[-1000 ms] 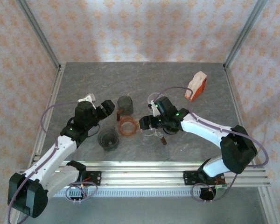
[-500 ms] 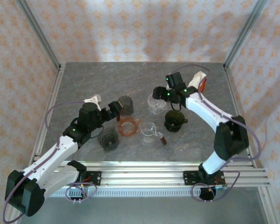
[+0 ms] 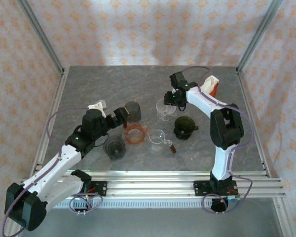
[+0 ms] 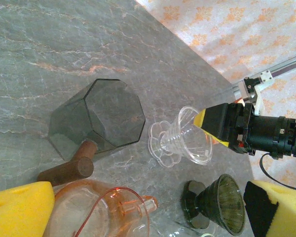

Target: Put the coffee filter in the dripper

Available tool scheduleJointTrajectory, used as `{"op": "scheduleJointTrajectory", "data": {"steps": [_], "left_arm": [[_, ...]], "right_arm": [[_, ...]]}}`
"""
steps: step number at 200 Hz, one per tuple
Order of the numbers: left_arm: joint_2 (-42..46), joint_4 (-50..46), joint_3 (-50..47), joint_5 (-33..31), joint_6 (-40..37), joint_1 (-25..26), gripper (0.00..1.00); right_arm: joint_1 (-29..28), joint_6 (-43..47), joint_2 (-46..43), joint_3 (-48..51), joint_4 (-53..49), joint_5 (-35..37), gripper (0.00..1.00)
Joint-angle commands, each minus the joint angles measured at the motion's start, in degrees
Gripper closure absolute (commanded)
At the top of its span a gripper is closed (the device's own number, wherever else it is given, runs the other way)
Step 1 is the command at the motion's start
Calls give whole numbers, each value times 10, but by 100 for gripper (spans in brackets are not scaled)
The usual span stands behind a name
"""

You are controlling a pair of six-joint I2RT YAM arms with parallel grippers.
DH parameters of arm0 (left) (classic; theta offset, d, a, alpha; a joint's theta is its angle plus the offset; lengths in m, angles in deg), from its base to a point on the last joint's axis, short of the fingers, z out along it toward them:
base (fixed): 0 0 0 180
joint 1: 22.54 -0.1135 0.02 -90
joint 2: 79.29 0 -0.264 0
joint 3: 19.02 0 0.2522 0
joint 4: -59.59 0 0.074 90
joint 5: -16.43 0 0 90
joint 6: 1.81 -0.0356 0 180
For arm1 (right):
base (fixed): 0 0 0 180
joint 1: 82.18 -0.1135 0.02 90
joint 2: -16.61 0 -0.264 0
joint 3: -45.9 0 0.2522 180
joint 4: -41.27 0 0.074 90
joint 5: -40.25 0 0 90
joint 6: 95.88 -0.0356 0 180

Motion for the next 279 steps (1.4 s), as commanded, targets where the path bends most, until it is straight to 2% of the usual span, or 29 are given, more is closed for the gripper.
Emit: {"op": "scheduleJointTrajectory", "data": {"steps": [1, 13, 66, 104, 147, 179, 205, 236, 279], "left_arm": [[7, -5, 15, -10, -10, 5, 1], [6, -6, 15, -9, -10, 4, 1], [8, 4, 12, 2, 1, 4, 0], [12, 6, 16, 12, 8, 4, 1], [22, -1, 19, 8, 11, 5, 0], [21, -3, 28, 8, 9, 4, 0], [23, -10, 33, 5, 7, 4, 1], [26, -11, 30, 3, 5, 4, 1], [25, 4, 18, 3, 12, 4, 1]], "right_arm": [[2, 8, -1, 3, -10, 10, 60], [3, 9, -4, 7, -9, 11, 70], [2, 7, -16, 22, 1, -12, 100], [2, -6, -52, 41, 19, -16, 100], [2, -20, -151, 67, 25, -5, 100], [-1, -47, -239, 105, 17, -31, 100], [-27, -69, -312, 149, 10, -57, 100], [-85, -75, -378, 174, -30, -67, 100], [-132, -112, -420, 221, -46, -117, 100]]}}
